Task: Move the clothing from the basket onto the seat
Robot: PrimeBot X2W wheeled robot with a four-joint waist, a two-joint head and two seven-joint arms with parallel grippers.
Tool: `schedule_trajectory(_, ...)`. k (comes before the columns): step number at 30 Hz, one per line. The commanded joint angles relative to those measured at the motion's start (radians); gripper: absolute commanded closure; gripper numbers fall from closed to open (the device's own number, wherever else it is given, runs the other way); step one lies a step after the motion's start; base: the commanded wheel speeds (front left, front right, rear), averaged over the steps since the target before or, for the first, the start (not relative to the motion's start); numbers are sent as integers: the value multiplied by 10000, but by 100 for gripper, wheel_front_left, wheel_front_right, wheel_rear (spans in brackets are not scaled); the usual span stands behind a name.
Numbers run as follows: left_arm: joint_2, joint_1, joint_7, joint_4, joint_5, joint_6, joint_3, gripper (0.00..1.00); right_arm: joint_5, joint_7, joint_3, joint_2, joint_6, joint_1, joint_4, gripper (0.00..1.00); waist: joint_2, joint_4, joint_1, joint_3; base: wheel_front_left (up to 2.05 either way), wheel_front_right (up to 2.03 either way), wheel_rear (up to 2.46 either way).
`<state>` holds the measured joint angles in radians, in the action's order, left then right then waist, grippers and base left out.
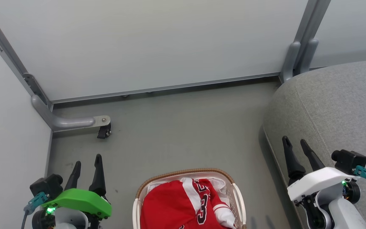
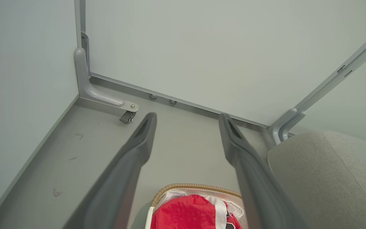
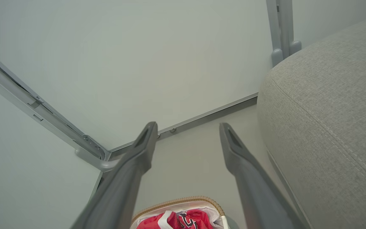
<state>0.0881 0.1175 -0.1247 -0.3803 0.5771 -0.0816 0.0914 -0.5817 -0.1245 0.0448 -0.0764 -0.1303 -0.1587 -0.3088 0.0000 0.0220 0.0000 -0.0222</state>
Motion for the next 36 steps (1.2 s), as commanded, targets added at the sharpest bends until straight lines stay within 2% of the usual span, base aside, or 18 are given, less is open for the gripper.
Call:
schedule_trajectory(1, 115, 346, -119, -54, -332, 67, 48, 0, 349, -121, 36, -34, -4, -295, -21, 0, 0, 8, 0, -1, 0, 0, 0)
schedule_trajectory(20, -8, 68, -578, -359, -1994, 330, 51, 0, 2483, -598, -261, 165, -4, -94, -472, 0, 0, 87, 0, -11, 0, 0, 0)
schedule_trajectory(36, -254, -365, -926, -166, -3279, 225, -326, 0, 3726, -936, -536, 247, -5, 201, -399, 0, 0, 151, 0, 4, 0, 0, 0)
